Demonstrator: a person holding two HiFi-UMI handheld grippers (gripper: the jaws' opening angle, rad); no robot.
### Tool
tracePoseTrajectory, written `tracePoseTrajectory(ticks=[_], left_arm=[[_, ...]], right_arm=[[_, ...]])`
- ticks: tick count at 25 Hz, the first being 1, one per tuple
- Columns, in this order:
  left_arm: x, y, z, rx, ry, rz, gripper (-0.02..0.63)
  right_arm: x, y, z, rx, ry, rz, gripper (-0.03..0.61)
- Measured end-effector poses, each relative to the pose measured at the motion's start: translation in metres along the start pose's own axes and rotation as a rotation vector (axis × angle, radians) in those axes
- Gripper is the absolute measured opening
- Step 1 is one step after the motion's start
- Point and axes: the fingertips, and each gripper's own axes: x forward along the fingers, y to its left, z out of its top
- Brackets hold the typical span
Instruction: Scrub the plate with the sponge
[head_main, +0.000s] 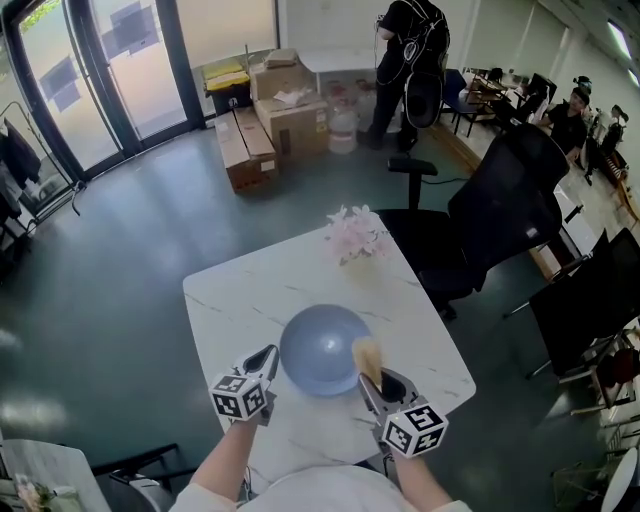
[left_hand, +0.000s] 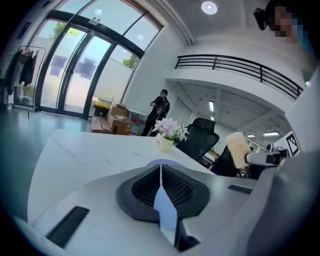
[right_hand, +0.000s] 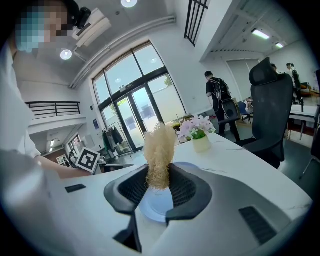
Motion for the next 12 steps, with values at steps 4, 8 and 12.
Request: tracePoseTrajectory(ticks=[4,8,12], left_arm=[[0.013,0.011,-0.013,-0.059,0.042,0.019,0.034],[0.024,0.018,-0.027,-0.098,0.098,0.042,0.035],[0.031,0.024,-0.04,-0.143,0.147,0.051,0.038]], right_arm=[[0.005,-0.004,-0.002,0.007,0.009,0.007,0.121],[0.007,-0.008,-0.003,0.013,0.016,0.009,0.121],[0.008,-0.011,-0.005,0.018,0.023,0.005,0.121]])
